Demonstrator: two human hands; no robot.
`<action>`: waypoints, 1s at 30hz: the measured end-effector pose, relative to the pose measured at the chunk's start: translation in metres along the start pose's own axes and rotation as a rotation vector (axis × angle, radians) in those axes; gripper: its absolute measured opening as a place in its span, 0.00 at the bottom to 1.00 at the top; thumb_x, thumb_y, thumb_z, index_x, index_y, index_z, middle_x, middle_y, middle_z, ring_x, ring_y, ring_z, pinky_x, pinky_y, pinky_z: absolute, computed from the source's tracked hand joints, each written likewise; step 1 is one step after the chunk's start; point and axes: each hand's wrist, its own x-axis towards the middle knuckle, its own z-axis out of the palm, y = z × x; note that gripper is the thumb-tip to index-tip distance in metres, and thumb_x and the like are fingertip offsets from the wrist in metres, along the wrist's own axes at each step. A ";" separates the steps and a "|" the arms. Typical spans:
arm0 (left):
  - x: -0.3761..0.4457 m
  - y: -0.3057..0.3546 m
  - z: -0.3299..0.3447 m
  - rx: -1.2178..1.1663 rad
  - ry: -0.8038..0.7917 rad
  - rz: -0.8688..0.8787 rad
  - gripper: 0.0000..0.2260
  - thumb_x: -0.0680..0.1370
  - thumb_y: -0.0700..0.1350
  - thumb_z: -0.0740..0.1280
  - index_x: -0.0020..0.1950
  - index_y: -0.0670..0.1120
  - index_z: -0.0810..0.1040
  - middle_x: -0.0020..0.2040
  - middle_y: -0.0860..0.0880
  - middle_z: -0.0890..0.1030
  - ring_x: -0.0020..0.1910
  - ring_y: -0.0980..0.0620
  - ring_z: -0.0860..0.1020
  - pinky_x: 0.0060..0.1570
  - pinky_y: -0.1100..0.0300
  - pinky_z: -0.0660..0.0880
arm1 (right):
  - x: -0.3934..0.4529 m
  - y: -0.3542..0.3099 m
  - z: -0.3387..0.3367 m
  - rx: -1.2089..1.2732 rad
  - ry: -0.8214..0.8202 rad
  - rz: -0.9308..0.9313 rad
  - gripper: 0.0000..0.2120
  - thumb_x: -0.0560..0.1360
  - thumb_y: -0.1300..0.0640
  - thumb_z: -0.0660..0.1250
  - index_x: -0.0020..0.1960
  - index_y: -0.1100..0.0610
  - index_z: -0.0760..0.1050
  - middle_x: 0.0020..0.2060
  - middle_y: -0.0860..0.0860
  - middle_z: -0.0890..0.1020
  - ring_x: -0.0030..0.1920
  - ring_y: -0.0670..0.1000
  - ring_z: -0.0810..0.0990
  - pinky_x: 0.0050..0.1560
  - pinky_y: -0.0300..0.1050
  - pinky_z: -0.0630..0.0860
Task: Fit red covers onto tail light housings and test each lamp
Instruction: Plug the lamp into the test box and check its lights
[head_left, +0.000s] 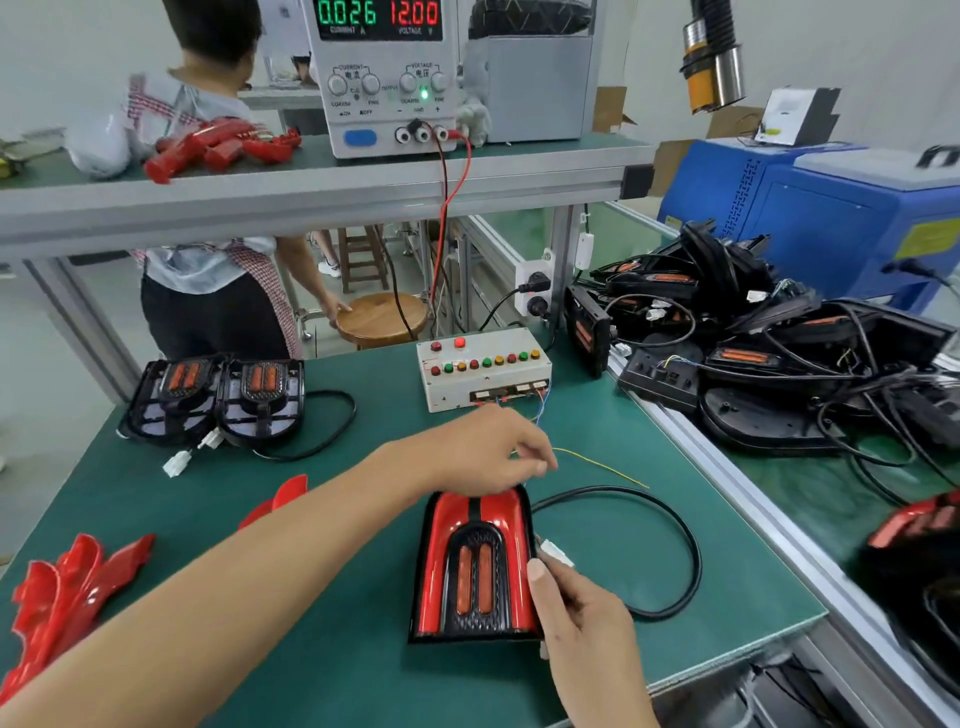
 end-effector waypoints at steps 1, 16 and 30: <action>-0.004 0.004 0.003 0.015 -0.038 0.006 0.09 0.82 0.46 0.66 0.58 0.51 0.85 0.54 0.55 0.86 0.52 0.63 0.79 0.55 0.73 0.70 | -0.001 -0.001 -0.001 -0.007 0.015 0.001 0.10 0.78 0.41 0.64 0.48 0.28 0.82 0.29 0.39 0.80 0.27 0.42 0.77 0.35 0.34 0.73; -0.010 0.032 0.042 0.291 -0.175 0.010 0.15 0.81 0.46 0.64 0.67 0.50 0.80 0.62 0.52 0.83 0.64 0.47 0.76 0.68 0.52 0.64 | 0.032 0.007 -0.039 -0.885 0.030 -0.231 0.10 0.82 0.48 0.63 0.44 0.51 0.74 0.40 0.47 0.75 0.43 0.55 0.76 0.42 0.49 0.68; 0.006 0.036 0.038 0.496 -0.225 0.261 0.12 0.81 0.52 0.68 0.58 0.46 0.83 0.50 0.47 0.83 0.54 0.44 0.78 0.55 0.46 0.74 | 0.042 -0.001 -0.056 -0.643 -0.094 -0.006 0.11 0.85 0.48 0.54 0.45 0.49 0.68 0.38 0.46 0.76 0.38 0.49 0.73 0.39 0.48 0.67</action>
